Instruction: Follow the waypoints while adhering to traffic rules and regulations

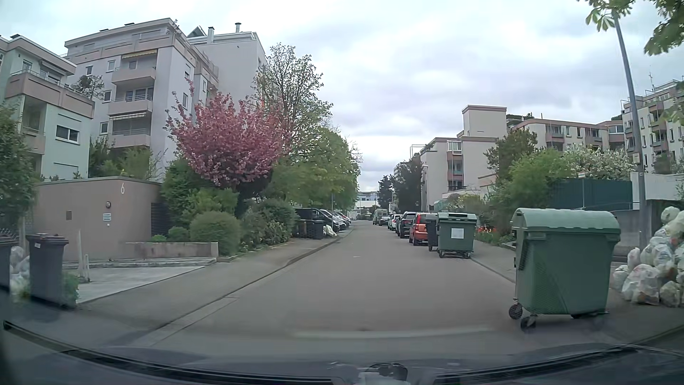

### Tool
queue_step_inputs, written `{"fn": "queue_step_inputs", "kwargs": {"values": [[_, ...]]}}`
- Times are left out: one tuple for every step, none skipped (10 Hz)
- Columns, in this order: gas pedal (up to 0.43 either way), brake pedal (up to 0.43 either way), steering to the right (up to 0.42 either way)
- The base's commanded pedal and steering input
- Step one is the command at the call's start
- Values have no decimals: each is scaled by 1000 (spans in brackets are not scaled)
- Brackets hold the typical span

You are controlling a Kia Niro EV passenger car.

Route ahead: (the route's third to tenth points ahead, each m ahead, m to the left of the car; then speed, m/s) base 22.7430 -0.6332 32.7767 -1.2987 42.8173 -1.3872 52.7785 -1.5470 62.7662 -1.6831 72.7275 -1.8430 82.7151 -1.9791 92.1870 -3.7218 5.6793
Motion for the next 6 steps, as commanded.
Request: {"fn": "queue_step_inputs", "kwargs": {"values": [[110, 0, 2], [110, 0, 6], [110, 0, 7], [110, 0, 7], [98, 0, 9], [98, 0, 10]]}}
